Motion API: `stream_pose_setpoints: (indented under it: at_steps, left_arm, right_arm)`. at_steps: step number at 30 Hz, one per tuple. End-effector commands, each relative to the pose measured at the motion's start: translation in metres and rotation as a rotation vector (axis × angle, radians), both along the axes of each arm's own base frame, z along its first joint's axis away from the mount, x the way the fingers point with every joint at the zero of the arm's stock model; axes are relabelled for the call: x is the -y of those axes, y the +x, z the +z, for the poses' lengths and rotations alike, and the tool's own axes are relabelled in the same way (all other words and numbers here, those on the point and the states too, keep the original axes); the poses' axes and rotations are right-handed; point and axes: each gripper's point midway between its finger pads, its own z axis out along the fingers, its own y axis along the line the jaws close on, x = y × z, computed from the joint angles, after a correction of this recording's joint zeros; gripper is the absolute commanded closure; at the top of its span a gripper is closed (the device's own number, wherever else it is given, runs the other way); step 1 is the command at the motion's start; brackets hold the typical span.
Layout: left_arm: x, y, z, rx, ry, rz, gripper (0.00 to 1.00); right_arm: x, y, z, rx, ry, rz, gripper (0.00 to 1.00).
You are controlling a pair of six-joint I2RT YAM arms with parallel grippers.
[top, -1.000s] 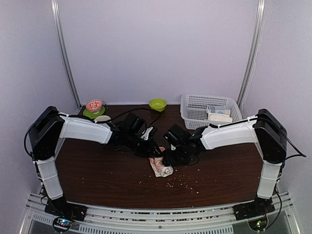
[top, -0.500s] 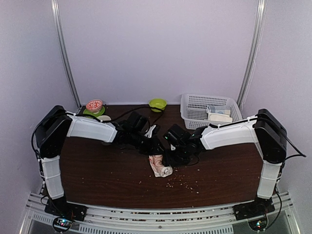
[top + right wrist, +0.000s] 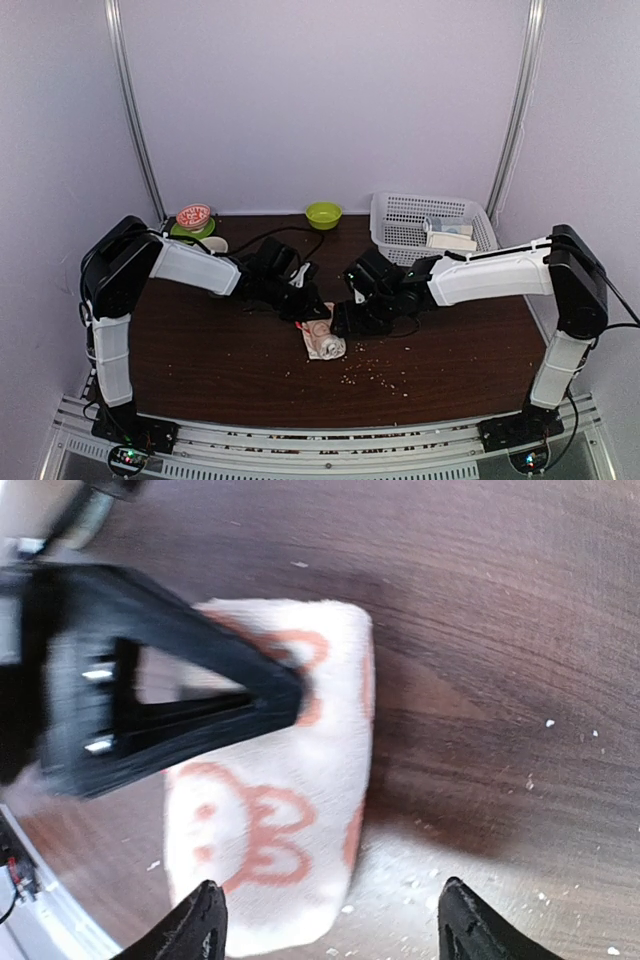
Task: Roll the towels
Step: Adjust the towel at the center of the board.
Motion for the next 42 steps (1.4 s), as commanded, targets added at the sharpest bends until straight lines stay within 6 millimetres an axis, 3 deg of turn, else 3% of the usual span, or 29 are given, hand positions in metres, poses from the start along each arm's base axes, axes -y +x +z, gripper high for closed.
stream_pose_setpoints:
  at_steps: [1, 6, 14, 22, 25, 30, 33, 36, 42]
  left_arm:
    - [-0.011, 0.005, -0.008, -0.002, 0.006, 0.041, 0.96]
    - [-0.014, 0.002, -0.009, -0.008, 0.004, 0.044, 1.0]
    - [-0.025, -0.003, -0.01, 0.003, 0.034, 0.052, 1.0]
    - [-0.042, -0.007, -0.026, -0.004, 0.096, 0.064, 1.0]
    - [-0.048, -0.008, -0.032, 0.001, 0.123, 0.068, 1.0]
    - [-0.054, -0.012, -0.039, 0.0, 0.14, 0.063, 1.0]
    - [-0.055, -0.014, -0.04, 0.001, 0.141, 0.063, 1.0]
    - [-0.057, -0.014, -0.04, 0.006, 0.14, 0.067, 1.0]
    - [-0.058, -0.016, -0.041, 0.006, 0.14, 0.067, 1.0]
  right_arm:
    - [-0.012, -0.009, 0.022, 0.021, 0.099, 0.047, 0.27]
    - [-0.018, -0.015, 0.013, 0.011, 0.041, 0.105, 0.26]
    - [-0.012, -0.022, -0.024, -0.036, -0.105, 0.122, 0.27]
    - [-0.013, -0.036, -0.05, -0.051, -0.263, 0.184, 0.28]
    - [-0.017, -0.039, -0.041, -0.043, -0.24, 0.2, 0.27]
    - [-0.029, -0.032, 0.008, -0.023, -0.051, 0.206, 0.25]
    - [-0.029, -0.02, 0.026, -0.024, 0.062, 0.164, 0.24]
    - [-0.029, -0.009, 0.024, -0.05, 0.137, 0.126, 0.25]
    - [-0.039, 0.002, 0.002, -0.119, 0.229, 0.089, 0.26]
